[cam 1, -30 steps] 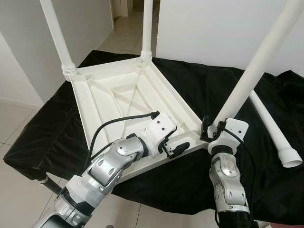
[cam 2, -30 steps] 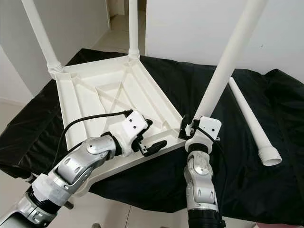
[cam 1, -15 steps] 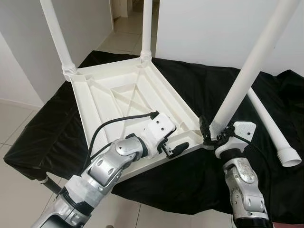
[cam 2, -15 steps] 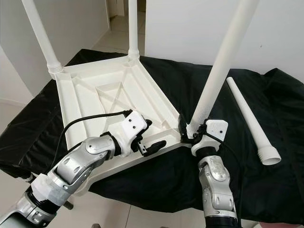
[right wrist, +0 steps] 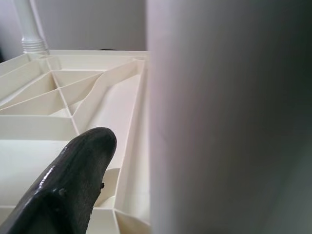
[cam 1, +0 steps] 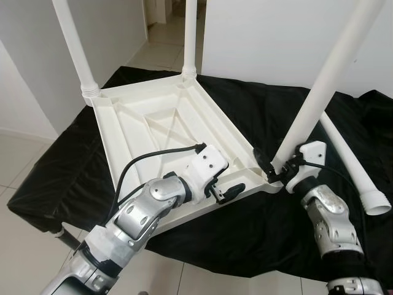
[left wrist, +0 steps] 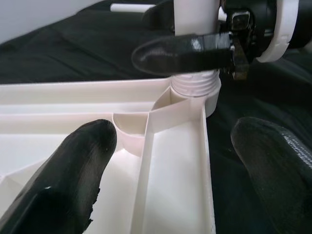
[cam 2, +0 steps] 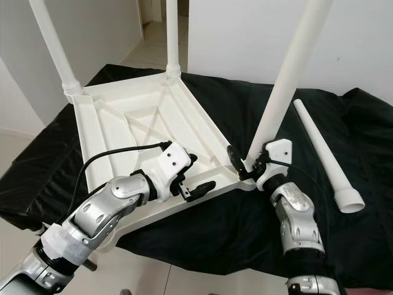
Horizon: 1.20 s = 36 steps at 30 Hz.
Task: Building children table
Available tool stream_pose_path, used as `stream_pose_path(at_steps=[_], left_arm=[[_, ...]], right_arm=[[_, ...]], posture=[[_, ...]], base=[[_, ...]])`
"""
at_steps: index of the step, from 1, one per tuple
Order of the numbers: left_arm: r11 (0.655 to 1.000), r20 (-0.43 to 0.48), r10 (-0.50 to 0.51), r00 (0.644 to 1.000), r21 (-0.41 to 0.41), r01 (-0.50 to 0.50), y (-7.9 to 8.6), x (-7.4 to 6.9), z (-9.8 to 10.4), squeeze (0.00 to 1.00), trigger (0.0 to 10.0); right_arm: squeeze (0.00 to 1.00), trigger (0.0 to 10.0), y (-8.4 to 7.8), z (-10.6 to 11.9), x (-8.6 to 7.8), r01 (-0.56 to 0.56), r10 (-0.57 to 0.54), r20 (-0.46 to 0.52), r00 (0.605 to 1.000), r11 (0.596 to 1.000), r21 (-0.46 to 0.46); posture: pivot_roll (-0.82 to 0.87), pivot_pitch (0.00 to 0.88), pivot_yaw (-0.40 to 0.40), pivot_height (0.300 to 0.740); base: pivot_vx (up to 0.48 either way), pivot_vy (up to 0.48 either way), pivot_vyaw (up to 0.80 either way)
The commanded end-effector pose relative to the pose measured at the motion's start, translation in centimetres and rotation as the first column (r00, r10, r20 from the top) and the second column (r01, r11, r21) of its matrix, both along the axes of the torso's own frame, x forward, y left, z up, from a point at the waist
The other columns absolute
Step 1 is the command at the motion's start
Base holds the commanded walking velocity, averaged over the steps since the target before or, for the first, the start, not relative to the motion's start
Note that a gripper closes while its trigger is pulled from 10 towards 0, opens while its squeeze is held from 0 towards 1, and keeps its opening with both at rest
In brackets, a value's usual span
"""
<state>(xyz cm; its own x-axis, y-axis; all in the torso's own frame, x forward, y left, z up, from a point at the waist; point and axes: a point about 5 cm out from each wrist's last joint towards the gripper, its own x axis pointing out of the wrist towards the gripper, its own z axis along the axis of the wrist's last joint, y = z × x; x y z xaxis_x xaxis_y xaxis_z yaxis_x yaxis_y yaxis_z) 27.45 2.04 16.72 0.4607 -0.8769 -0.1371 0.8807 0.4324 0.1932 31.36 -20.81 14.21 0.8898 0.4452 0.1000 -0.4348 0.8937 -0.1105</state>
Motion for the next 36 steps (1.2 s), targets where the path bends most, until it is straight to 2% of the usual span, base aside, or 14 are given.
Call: stream_pose_path(at_steps=[1, 2, 4, 5, 6, 7, 15, 20, 21, 22, 24, 26, 34, 36], left_arm=[[0.991, -0.027, -0.132, 0.991, 0.019, 0.132, -0.3, -0.5, -0.1, 0.0, 10.0], [0.99, -0.025, -0.136, 0.99, 0.02, 0.136, -0.3, -0.5, -0.1, 0.0, 10.0], [0.99, -0.023, -0.138, 0.99, 0.02, 0.139, -0.4, -0.5, 0.0, 0.0, 10.0], [0.99, -0.021, -0.14, 0.99, 0.021, 0.14, -0.4, -0.5, 0.0, 0.0, 10.0], [0.99, -0.021, -0.14, 0.99, 0.021, 0.14, -0.4, -0.5, 0.0, 0.0, 10.0], [0.99, -0.021, -0.139, 0.99, 0.02, 0.139, -0.4, -0.5, 0.0, 0.0, 10.0], [0.991, -0.026, -0.133, 0.991, 0.02, 0.133, -0.3, -0.6, -0.1, 0.0, 10.0], [0.991, -0.028, -0.135, 0.99, 0.02, 0.136, -0.3, -0.7, -0.2, 0.0, 10.0], [0.99, -0.03, -0.136, 0.99, 0.02, 0.137, -0.3, -0.7, -0.2, 0.0, 10.0], [0.99, -0.031, -0.138, 0.99, 0.021, 0.139, -0.3, -0.8, -0.3, 0.0, 10.0], [0.99, -0.033, -0.139, 0.99, 0.022, 0.14, -0.3, -0.8, -0.3, 0.0, 10.0], [0.99, -0.036, -0.142, 0.989, 0.022, 0.143, -0.3, -0.9, -0.4, 0.0, 10.0], [0.989, -0.042, -0.144, 0.989, 0.023, 0.145, -0.4, -1.2, -0.6, 0.0, 10.0], [0.99, -0.047, -0.14, 0.989, 0.018, 0.14, -0.4, -1.3, -0.7, 0.0, 10.0]], right_arm=[[0.0, 10.0, 0.4, -0.5, 0.4, -0.05, 0.049, -0.027, 0.998, 0.998, -0.029], [0.0, 8.7, 0.2, -0.8, 0.7, -0.069, 0.067, -0.048, 0.997, 0.997, -0.043], [0.0, 8.7, 0.1, -0.9, 0.8, -0.082, 0.079, -0.061, 0.995, 0.995, -0.052], [0.0, 4.2, -0.3, -1.2, 1.0, -0.092, 0.087, -0.077, 0.993, 0.994, -0.059], [0.0, 4.2, -0.3, -1.2, 1.0, -0.092, 0.087, -0.077, 0.993, 0.994, -0.059], [0.0, 0.0, -0.5, -1.4, 1.0, -0.091, 0.085, -0.084, 0.993, 0.994, -0.066], [0.0, 0.0, -2.3, -2.2, 0.5, -0.084, 0.075, -0.115, 0.991, 0.994, -0.075], [0.0, 0.0, -2.7, -2.4, 0.3, -0.067, 0.058, -0.12, 0.991, 0.995, -0.076], [0.0, 3.1, -3.0, -2.5, 0.3, -0.037, 0.026, -0.126, 0.992, 0.996, -0.085], [0.0, 10.0, -3.2, -2.7, 0.3, -0.003, -0.011, -0.132, 0.991, 0.994, -0.105], [0.0, 10.0, -3.6, -3.0, 0.5, 0.074, -0.095, -0.143, 0.985, 0.986, -0.147], [0.0, 10.0, -3.6, -3.2, 0.5, 0.133, -0.152, -0.151, 0.977, 0.982, -0.134], [0.0, 10.0, -2.9, -3.6, 0.1, 0.206, -0.218, -0.146, 0.965, 0.974, -0.092], [0.0, 10.0, -2.5, -4.1, -0.4, 0.346, -0.348, -0.169, 0.922, 0.937, -0.047]], posture=[[-0.08, 0.0, 0.007, 0.74], [-0.07, 0.0, 0.006, 0.74], [-0.07, 0.0, 0.006, 0.74], [-0.07, 0.0, 0.004, 0.74], [-0.07, 0.0, 0.004, 0.74], [-0.07, 0.0, 0.002, 0.74], [-0.07, 0.0, 0.0, 0.74], [-0.08, 0.0, -0.001, 0.74], [-0.08, 0.0, -0.002, 0.74], [-0.08, 0.0, -0.001, 0.74], [-0.08, 0.0, -0.001, 0.74], [-0.08, 0.0, -0.003, 0.74], [-0.08, 0.0, -0.014, 0.74], [-0.08, 0.0, -0.022, 0.74]], base=[[0.0, 0.0, 0.0], [0.0, 0.0, 0.0], [0.0, 0.0, 0.0], [0.0, 0.0, 0.0], [0.0, 0.0, 0.0], [0.0, 0.0, 0.0], [0.0, 0.0, 0.0], [0.0, 0.0, 0.0], [0.0, 0.0, 0.0], [0.0, 0.0, 0.0], [0.0, 0.0, 0.0], [0.0, 0.0, 0.0], [0.0, 0.0, 0.0], [0.0, 0.0, 0.0]])
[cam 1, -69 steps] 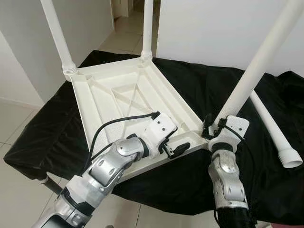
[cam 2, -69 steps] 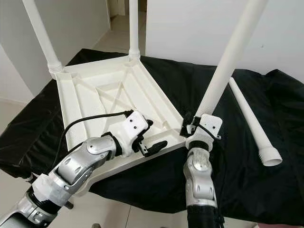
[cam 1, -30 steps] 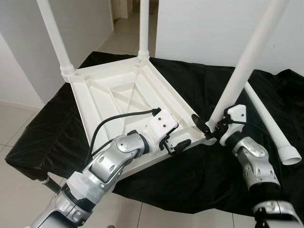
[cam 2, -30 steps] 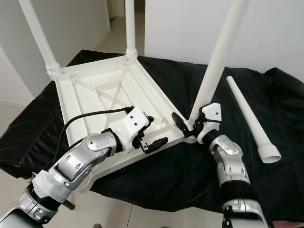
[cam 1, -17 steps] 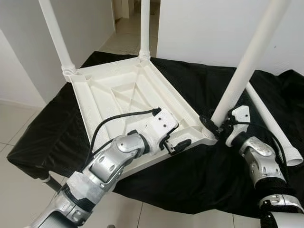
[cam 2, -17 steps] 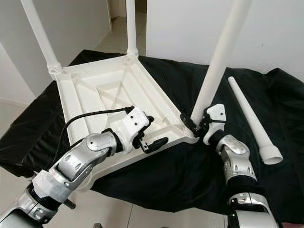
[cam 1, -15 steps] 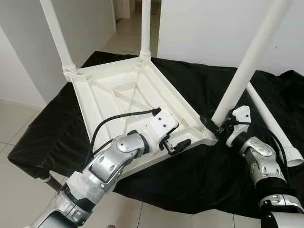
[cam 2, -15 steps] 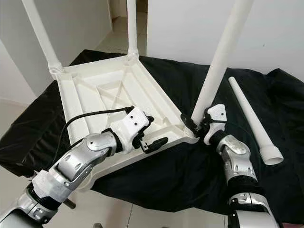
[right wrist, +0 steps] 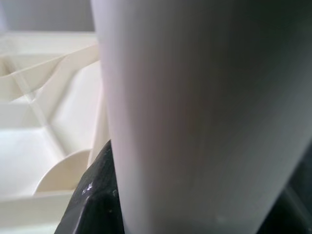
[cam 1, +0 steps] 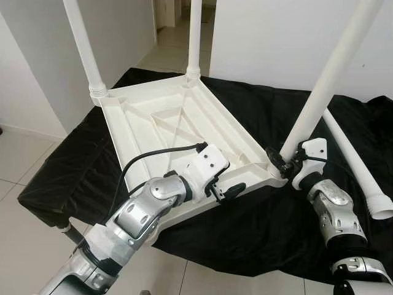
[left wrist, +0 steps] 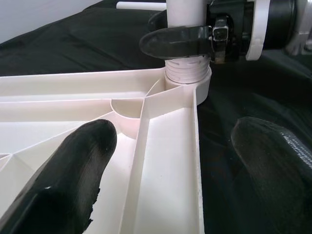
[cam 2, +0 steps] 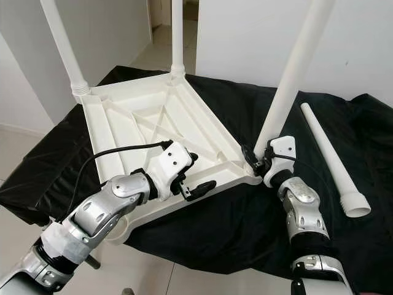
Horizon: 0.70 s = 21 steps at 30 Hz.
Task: Building children table
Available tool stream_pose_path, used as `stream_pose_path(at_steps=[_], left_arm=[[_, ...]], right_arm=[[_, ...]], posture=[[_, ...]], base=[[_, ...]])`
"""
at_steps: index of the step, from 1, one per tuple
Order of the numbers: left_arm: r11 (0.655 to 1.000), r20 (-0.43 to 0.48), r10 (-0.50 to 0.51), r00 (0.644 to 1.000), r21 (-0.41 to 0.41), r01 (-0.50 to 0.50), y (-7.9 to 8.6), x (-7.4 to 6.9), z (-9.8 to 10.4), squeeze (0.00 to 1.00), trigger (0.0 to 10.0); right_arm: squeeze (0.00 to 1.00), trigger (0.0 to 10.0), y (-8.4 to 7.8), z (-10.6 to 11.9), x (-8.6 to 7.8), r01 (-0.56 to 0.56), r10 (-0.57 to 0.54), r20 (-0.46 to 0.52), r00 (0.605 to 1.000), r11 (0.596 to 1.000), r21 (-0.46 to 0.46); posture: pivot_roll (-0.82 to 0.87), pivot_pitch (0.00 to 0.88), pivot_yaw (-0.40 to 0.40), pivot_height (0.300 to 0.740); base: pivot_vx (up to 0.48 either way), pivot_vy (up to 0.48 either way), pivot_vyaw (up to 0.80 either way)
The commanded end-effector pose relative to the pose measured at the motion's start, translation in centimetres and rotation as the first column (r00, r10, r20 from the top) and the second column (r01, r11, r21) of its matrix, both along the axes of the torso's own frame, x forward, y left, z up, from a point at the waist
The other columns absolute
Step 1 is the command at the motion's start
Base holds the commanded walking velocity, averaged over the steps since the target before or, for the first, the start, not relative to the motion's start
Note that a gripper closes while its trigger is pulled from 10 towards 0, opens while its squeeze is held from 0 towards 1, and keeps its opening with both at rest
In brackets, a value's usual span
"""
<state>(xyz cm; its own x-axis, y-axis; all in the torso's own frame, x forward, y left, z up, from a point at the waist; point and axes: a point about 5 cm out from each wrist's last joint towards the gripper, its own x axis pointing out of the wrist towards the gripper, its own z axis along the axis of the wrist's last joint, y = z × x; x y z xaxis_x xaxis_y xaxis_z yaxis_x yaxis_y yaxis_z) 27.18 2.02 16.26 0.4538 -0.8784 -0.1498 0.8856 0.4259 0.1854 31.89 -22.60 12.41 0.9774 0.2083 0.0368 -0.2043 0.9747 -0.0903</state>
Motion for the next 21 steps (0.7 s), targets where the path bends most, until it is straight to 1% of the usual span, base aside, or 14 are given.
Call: stream_pose_path(at_steps=[1, 2, 5, 6, 7, 8, 9, 10, 11, 12, 13, 14, 15, 21], left_arm=[[0.991, -0.034, -0.134, 0.99, 0.011, 0.134, -0.3, -1.0, -0.2, 0.0, 10.0], [0.991, -0.034, -0.134, 0.99, 0.011, 0.134, -0.3, -1.0, -0.2, 0.0, 10.0], [0.991, -0.036, -0.131, 0.991, 0.01, 0.132, -0.4, -1.1, -0.3, 0.0, 10.0], [0.991, -0.038, -0.131, 0.991, 0.009, 0.131, -0.4, -1.1, -0.4, 0.0, 10.0], [0.991, -0.038, -0.131, 0.991, 0.009, 0.131, -0.4, -1.1, -0.4, 0.0, 10.0], [0.991, -0.039, -0.13, 0.991, 0.008, 0.131, -0.4, -1.1, -0.4, 0.0, 10.0], [0.991, -0.039, -0.13, 0.991, 0.008, 0.131, -0.4, -1.1, -0.4, 0.0, 10.0], [0.991, -0.04, -0.131, 0.991, 0.008, 0.131, -0.4, -1.2, -0.4, 0.0, 10.0], [0.991, -0.04, -0.131, 0.991, 0.008, 0.131, -0.4, -1.2, -0.4, 0.0, 10.0], [0.991, -0.04, -0.132, 0.99, 0.01, 0.133, -0.5, -1.2, -0.5, 0.0, 10.0], [0.991, -0.04, -0.132, 0.99, 0.01, 0.133, -0.5, -1.2, -0.5, 0.0, 10.0], [0.991, -0.04, -0.134, 0.99, 0.01, 0.134, -0.4, -1.3, -0.5, 0.0, 10.0], [0.991, -0.043, -0.131, 0.99, 0.01, 0.132, -0.4, -1.3, -0.5, 0.0, 10.0], [0.991, -0.044, -0.133, 0.99, 0.012, 0.134, -0.3, -1.4, -0.5, 0.0, 10.0]], right_arm=[[0.0, 10.0, -0.7, -2.3, -0.9, 0.103, -0.104, -0.11, 0.988, 0.995, -0.01], [0.0, 10.0, -0.7, -2.3, -0.9, 0.103, -0.104, -0.11, 0.988, 0.995, -0.01], [0.0, 10.0, 0.2, -2.7, -1.6, 0.267, -0.263, -0.122, 0.957, 0.964, 0.017], [0.0, 10.0, 0.7, -2.9, -1.9, 0.339, -0.333, -0.126, 0.935, 0.94, 0.031], [0.0, 10.0, 0.7, -2.9, -1.9, 0.339, -0.333, -0.126, 0.935, 0.94, 0.031], [0.0, 10.0, 1.0, -2.9, -2.1, 0.385, -0.377, -0.131, 0.917, 0.922, 0.04], [0.0, 10.0, 1.0, -2.9, -2.1, 0.385, -0.377, -0.131, 0.917, 0.922, 0.04], [0.0, 10.0, 1.4, -2.9, -2.4, 0.44, -0.431, -0.132, 0.893, 0.896, 0.051], [0.0, 10.0, 1.4, -2.9, -2.4, 0.44, -0.431, -0.132, 0.893, 0.896, 0.051], [0.0, 10.0, 1.7, -3.0, -2.8, 0.526, -0.511, -0.15, 0.846, 0.847, 0.079], [0.0, 10.0, 1.7, -3.0, -2.8, 0.526, -0.511, -0.15, 0.846, 0.847, 0.079], [0.0, 10.0, 2.0, -2.9, -3.2, 0.601, -0.583, -0.159, 0.797, 0.792, 0.108], [0.0, 10.0, 2.5, -2.8, -3.5, 0.638, -0.616, -0.172, 0.769, 0.757, 0.144], [0.0, 10.0, 3.4, -2.0, -3.5, 0.629, -0.609, -0.159, 0.777, 0.761, 0.159]], posture=[[-0.08, 0.0, -0.022, 0.74], [-0.08, 0.0, -0.022, 0.74], [-0.08, 0.0, -0.029, 0.74], [-0.08, 0.0, -0.029, 0.74], [-0.08, 0.0, -0.029, 0.74], [-0.08, 0.0, -0.029, 0.74], [-0.08, 0.0, -0.029, 0.74], [-0.08, 0.0, -0.031, 0.74], [-0.08, 0.0, -0.031, 0.74], [-0.08, 0.0, -0.036, 0.74], [-0.08, 0.0, -0.036, 0.74], [-0.07, 0.0, -0.039, 0.74], [-0.07, 0.0, -0.036, 0.74], [-0.07, 0.0, -0.036, 0.74]], base=[[0.0, 0.0, 0.0], [0.0, 0.0, 0.0], [0.0, 0.0, 0.0], [0.0, 0.0, 0.0], [0.0, 0.0, 0.0], [0.0, 0.0, 0.0], [0.0, 0.0, 0.0], [0.0, 0.0, 0.0], [0.0, 0.0, 0.0], [0.0, 0.0, 0.0], [0.0, 0.0, 0.0], [0.0, 0.0, 0.0], [0.0, 0.0, 0.0], [0.0, 0.0, 0.0]])
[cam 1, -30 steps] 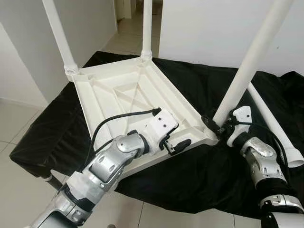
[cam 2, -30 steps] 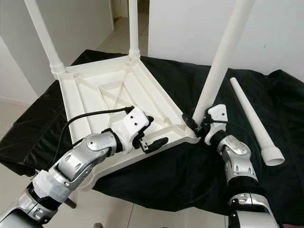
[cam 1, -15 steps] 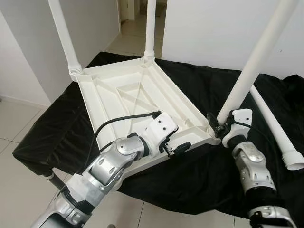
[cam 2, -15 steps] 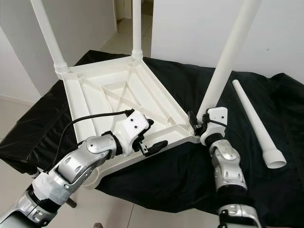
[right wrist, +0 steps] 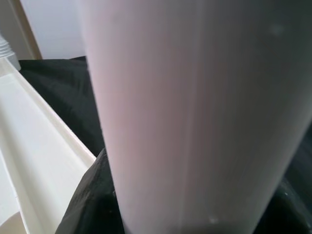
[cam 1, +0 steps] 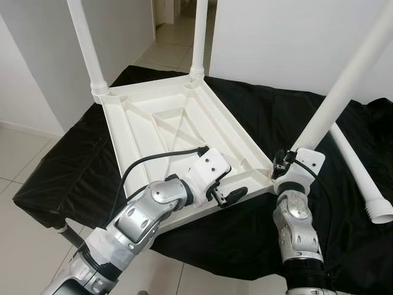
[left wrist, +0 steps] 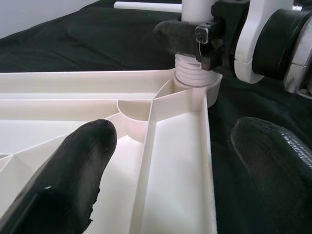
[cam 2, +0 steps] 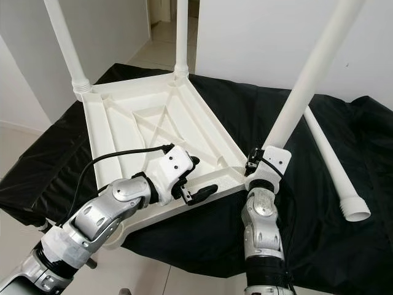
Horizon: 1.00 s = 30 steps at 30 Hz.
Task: Building children table
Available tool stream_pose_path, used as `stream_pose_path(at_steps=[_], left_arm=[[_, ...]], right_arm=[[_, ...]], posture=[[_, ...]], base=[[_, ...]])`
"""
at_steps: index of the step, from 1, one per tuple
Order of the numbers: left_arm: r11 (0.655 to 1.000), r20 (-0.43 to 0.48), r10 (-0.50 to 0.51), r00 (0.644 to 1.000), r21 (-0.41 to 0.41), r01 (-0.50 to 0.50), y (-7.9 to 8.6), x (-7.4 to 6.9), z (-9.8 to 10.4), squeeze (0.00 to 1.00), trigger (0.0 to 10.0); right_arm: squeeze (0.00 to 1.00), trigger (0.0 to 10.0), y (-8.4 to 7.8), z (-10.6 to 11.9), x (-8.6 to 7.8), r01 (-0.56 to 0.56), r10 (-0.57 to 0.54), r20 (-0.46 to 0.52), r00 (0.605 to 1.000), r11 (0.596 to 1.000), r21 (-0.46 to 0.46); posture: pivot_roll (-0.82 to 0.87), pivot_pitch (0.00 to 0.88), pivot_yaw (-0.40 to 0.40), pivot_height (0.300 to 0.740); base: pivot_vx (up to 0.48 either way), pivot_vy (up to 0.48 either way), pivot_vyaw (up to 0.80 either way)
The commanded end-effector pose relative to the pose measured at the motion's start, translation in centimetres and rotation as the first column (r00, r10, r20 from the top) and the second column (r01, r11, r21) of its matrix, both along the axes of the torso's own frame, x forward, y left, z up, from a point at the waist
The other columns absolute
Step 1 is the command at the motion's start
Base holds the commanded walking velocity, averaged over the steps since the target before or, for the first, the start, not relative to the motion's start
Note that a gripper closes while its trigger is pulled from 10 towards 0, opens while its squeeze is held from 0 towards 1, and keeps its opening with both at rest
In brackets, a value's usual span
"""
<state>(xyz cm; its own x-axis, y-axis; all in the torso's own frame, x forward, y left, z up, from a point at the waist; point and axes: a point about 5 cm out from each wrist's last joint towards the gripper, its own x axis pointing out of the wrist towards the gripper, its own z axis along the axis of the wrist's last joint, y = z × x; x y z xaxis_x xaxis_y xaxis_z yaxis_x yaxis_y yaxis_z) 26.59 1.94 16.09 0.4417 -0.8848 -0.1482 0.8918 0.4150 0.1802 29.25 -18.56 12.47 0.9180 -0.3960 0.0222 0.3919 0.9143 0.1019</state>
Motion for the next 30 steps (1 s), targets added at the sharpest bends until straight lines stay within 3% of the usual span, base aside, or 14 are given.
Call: stream_pose_path(at_steps=[1, 9, 10, 12, 13, 25, 26, 28, 29, 30], left_arm=[[0.992, -0.04, -0.12, 0.992, 0.017, 0.121, -0.3, -0.8, -0.3, 0.0, 10.0], [0.993, -0.041, -0.112, 0.993, 0.023, 0.113, 0.0, -0.8, -0.4, 0.0, 10.0], [0.993, -0.042, -0.112, 0.993, 0.024, 0.113, 0.1, -0.9, -0.5, 0.0, 10.0], [0.993, -0.042, -0.112, 0.993, 0.024, 0.113, 0.1, -0.9, -0.5, 0.0, 10.0], [0.994, -0.042, -0.109, 0.993, 0.024, 0.11, 0.1, -0.9, -0.5, 0.0, 10.0], [0.996, -0.04, -0.089, 0.995, 0.019, 0.09, 0.1, -0.8, -0.4, 0.0, 10.0], [0.996, -0.039, -0.086, 0.996, 0.018, 0.087, 0.1, -0.8, -0.4, 0.0, 10.0], [0.996, -0.039, -0.086, 0.996, 0.018, 0.087, 0.1, -0.8, -0.4, 0.0, 10.0], [0.997, -0.034, -0.075, 0.997, 0.014, 0.075, 0.2, -0.7, -0.3, 0.0, 10.0], [0.997, -0.034, -0.075, 0.997, 0.014, 0.075, 0.2, -0.7, -0.3, 0.0, 10.0]], right_arm=[[0.0, 10.0, -0.6, -2.0, -0.9, 0.058, -0.054, -0.101, 0.993, 0.997, 0.041], [0.0, 10.0, 0.0, -1.1, -0.6, 0.034, -0.033, -0.076, 0.997, 0.999, 0.014], [0.36, 10.0, 0.1, -1.0, -0.5, 0.027, -0.026, -0.068, 0.997, 1.0, 0.016], [0.36, 10.0, 0.1, -1.0, -0.5, 0.027, -0.026, -0.068, 0.997, 1.0, 0.016], [1.0, 10.0, 0.1, -0.8, -0.4, 0.021, -0.019, -0.058, 0.998, 1.0, 0.017], [1.0, 10.0, 0.3, -0.2, -0.3, -0.031, 0.031, -0.033, 0.999, 0.999, 0.018], [0.54, 10.0, 0.4, -0.1, -0.4, -0.05, 0.051, -0.024, 0.998, 0.998, 0.023], [0.54, 10.0, 0.4, -0.1, -0.4, -0.05, 0.051, -0.024, 0.998, 0.998, 0.023], [0.0, 10.0, 0.5, -0.1, -1.0, -0.073, 0.073, -0.009, 0.997, 0.997, 0.016], [0.0, 10.0, 0.5, -0.1, -1.0, -0.073, 0.073, -0.009, 0.997, 0.997, 0.016]], posture=[[-0.07, 0.0, -0.036, 0.74], [-0.06, 0.0, -0.039, 0.74], [-0.06, 0.0, -0.043, 0.74], [-0.06, 0.0, -0.043, 0.74], [-0.06, 0.0, -0.045, 0.74], [-0.06, 0.0, -0.049, 0.74], [-0.06, 0.0, -0.048, 0.74], [-0.06, 0.0, -0.048, 0.74], [-0.06, 0.0, -0.048, 0.74], [-0.06, 0.0, -0.048, 0.74]], base=[[0.0, 0.0, 0.0], [0.0, 0.0, 0.0], [0.0, 0.0, 0.0], [0.0, 0.0, 0.0], [0.0, 0.0, 0.0], [0.0, 0.0, 0.0], [0.0, 0.0, 0.0], [0.0, 0.0, 0.0], [0.0, 0.0, 0.0], [0.0, 0.0, 0.0]])
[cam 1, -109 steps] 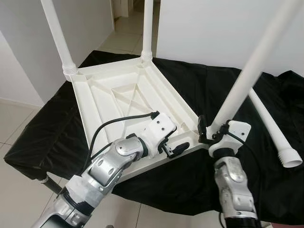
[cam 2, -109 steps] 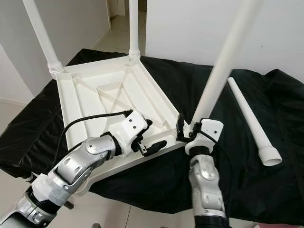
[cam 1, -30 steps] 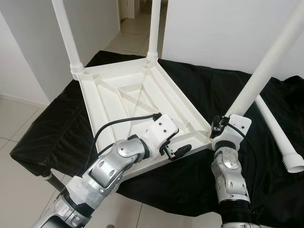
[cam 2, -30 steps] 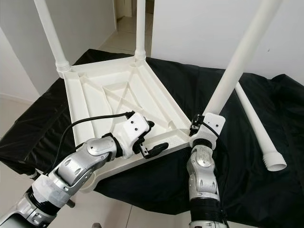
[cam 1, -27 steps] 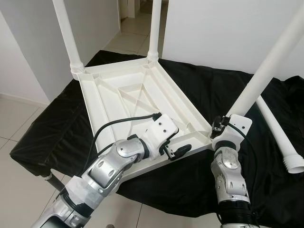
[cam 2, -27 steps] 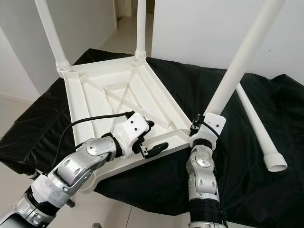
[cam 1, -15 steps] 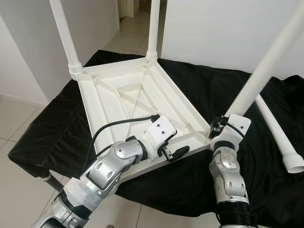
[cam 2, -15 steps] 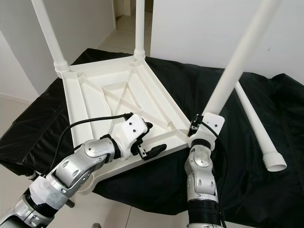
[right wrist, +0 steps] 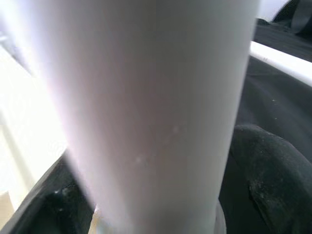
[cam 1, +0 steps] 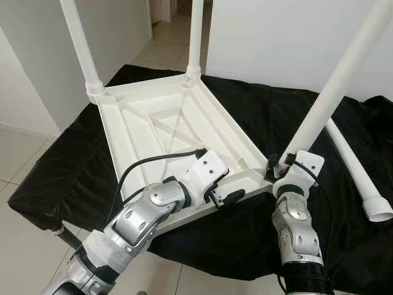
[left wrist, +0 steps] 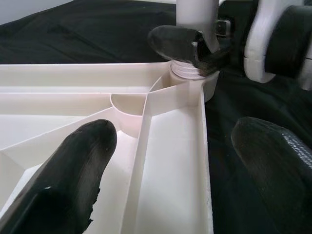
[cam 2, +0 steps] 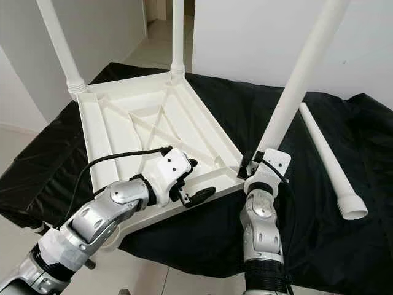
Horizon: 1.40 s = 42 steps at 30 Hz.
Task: Building children table
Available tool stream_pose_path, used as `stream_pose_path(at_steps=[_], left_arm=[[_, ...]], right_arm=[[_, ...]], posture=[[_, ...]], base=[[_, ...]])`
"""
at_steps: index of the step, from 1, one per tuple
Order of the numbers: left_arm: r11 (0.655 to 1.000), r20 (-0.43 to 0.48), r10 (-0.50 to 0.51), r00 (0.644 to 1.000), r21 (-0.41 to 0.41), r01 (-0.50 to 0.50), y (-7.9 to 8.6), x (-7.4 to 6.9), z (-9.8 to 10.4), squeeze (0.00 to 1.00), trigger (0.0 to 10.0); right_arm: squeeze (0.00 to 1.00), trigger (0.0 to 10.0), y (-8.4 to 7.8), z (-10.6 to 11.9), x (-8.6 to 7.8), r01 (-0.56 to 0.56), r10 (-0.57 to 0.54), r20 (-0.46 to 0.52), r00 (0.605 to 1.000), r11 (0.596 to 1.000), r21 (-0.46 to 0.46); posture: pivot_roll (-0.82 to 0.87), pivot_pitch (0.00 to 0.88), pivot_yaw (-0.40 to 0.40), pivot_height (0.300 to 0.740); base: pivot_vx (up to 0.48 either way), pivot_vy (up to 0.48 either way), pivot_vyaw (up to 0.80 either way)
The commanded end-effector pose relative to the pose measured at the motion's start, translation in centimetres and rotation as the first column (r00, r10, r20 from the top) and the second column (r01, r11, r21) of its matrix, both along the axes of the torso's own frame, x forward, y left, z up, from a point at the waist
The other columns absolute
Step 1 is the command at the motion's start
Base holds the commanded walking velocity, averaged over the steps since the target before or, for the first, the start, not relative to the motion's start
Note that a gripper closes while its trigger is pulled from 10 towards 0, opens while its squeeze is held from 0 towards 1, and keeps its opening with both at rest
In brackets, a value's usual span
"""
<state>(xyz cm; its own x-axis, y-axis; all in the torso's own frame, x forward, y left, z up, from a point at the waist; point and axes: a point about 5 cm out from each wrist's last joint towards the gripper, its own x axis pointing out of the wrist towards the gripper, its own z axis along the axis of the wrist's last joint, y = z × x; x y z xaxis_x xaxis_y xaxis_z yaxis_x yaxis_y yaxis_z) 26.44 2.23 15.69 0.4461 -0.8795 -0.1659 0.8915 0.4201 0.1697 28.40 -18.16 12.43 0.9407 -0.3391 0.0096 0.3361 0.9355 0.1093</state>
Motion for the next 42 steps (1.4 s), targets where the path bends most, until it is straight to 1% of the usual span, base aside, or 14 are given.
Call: stream_pose_path(at_steps=[1, 6, 8, 14, 16, 17, 21, 23, 25, 29, 30, 31, 34, 42], left_arm=[[0.997, -0.013, -0.077, 0.997, 0.0, 0.077, -0.1, -0.5, 0.1, 0.0, 10.0], [0.999, -0.001, -0.043, 0.999, -0.007, 0.043, 0.1, -0.1, 0.2, 0.0, 10.0], [1.0, 0.004, -0.005, 1.0, -0.021, 0.005, 0.5, 0.6, 0.5, 0.0, 10.0], [0.999, 0.012, 0.03, 0.999, -0.031, -0.029, 0.9, 1.3, 0.8, 0.0, 10.0], [0.998, 0.032, 0.057, 0.998, -0.027, -0.057, 1.4, 1.9, 1.0, 0.0, 10.0], [0.995, 0.048, 0.096, 0.994, -0.015, -0.096, 2.1, 2.7, 1.1, 0.0, 10.0], [0.99, 0.065, 0.141, 0.988, 0.0, -0.141, 3.1, 3.7, 1.2, 0.0, 10.0], [0.982, 0.086, 0.189, 0.978, 0.015, -0.191, 4.0, 4.8, 1.5, 0.0, 10.0], [0.982, 0.086, 0.189, 0.978, 0.015, -0.191, 4.0, 4.8, 1.5, 0.0, 10.0], [0.971, 0.105, 0.235, 0.966, 0.02, -0.238, 5.1, 5.7, 1.9, 0.0, 10.0], [0.963, 0.116, 0.265, 0.957, 0.023, -0.27, 5.8, 6.2, 2.1, 0.0, 10.0], [0.963, 0.116, 0.265, 0.957, 0.023, -0.27, 5.8, 6.2, 2.1, 0.0, 10.0], [0.946, 0.145, 0.312, 0.939, 0.048, -0.322, 7.2, 7.2, 2.1, 0.0, 10.0], [0.94, 0.154, 0.326, 0.933, 0.054, -0.338, 7.6, 7.6, 2.0, 0.0, 10.0]], right_arm=[[0.0, 10.0, 0.1, -0.1, -0.5, -0.014, 0.014, 0.004, 1.0, 1.0, 0.001], [0.0, 10.0, 0.0, 0.1, -1.5, -0.018, 0.018, 0.026, 1.0, 1.0, -0.005], [0.0, 10.0, -0.1, 0.0, -2.6, -0.027, 0.027, 0.03, 0.999, 1.0, -0.009], [0.0, 10.0, -0.1, -0.3, -3.7, -0.049, 0.049, 0.022, 0.999, 0.999, -0.017], [0.0, 10.0, 0.1, -0.6, -4.3, -0.066, 0.066, 0.01, 0.998, 0.998, -0.011], [0.0, 10.0, 0.2, -0.8, -4.8, -0.086, 0.086, -0.002, 0.996, 0.996, -0.01], [0.0, 10.0, 0.5, -1.0, -5.4, -0.107, 0.107, -0.016, 0.994, 0.994, -0.005], [0.0, 10.0, 1.0, -1.2, -6.0, -0.134, 0.134, -0.027, 0.991, 0.991, -0.001], [0.0, 10.0, 1.0, -1.2, -6.0, -0.134, 0.134, -0.027, 0.991, 0.991, -0.001], [0.0, 10.0, 1.7, -1.5, -6.7, -0.197, 0.197, -0.047, 0.979, 0.98, 0.006], [0.0, 10.0, 2.1, -1.7, -6.9, -0.258, 0.258, -0.055, 0.965, 0.966, 0.012], [0.0, 10.0, 2.1, -1.7, -6.9, -0.258, 0.258, -0.055, 0.965, 0.966, 0.012], [0.0, 10.0, 2.9, -1.7, -7.0, -0.363, 0.363, -0.038, 0.931, 0.932, 0.021], [0.0, 10.0, 3.5, -0.3, -5.6, -0.457, 0.454, 0.054, 0.889, 0.888, 0.057]], posture=[[-0.06, 0.0, -0.048, 0.74], [-0.06, 0.0, -0.047, 0.74], [-0.07, 0.0, -0.042, 0.74], [-0.08, 0.0, -0.027, 0.74], [-0.08, 0.0, -0.023, 0.74], [-0.09, 0.0, -0.019, 0.74], [-0.09, 0.0, -0.021, 0.74], [-0.1, 0.0, -0.018, 0.74], [-0.1, 0.0, -0.018, 0.74], [-0.11, 0.0, -0.01, 0.74], [-0.11, 0.0, -0.007, 0.74], [-0.11, 0.0, -0.007, 0.74], [-0.1, 0.0, -0.006, 0.74], [-0.1, 0.0, -0.003, 0.74]], base=[[0.0, 0.0, 0.0], [0.0, 0.0, 0.0], [0.0, 0.0, 0.0], [0.0, 0.0, 0.0], [0.0, 0.0, 0.0], [0.0, 0.0, 0.0], [0.0, 0.0, 0.0], [0.0, 0.0, 0.0], [0.0, 0.0, 0.0], [0.0, 0.0, 0.0], [0.0, 0.0, 0.0], [0.0, 0.0, 0.0], [0.0, 0.0, 0.0], [0.0, 0.0, 0.0]])
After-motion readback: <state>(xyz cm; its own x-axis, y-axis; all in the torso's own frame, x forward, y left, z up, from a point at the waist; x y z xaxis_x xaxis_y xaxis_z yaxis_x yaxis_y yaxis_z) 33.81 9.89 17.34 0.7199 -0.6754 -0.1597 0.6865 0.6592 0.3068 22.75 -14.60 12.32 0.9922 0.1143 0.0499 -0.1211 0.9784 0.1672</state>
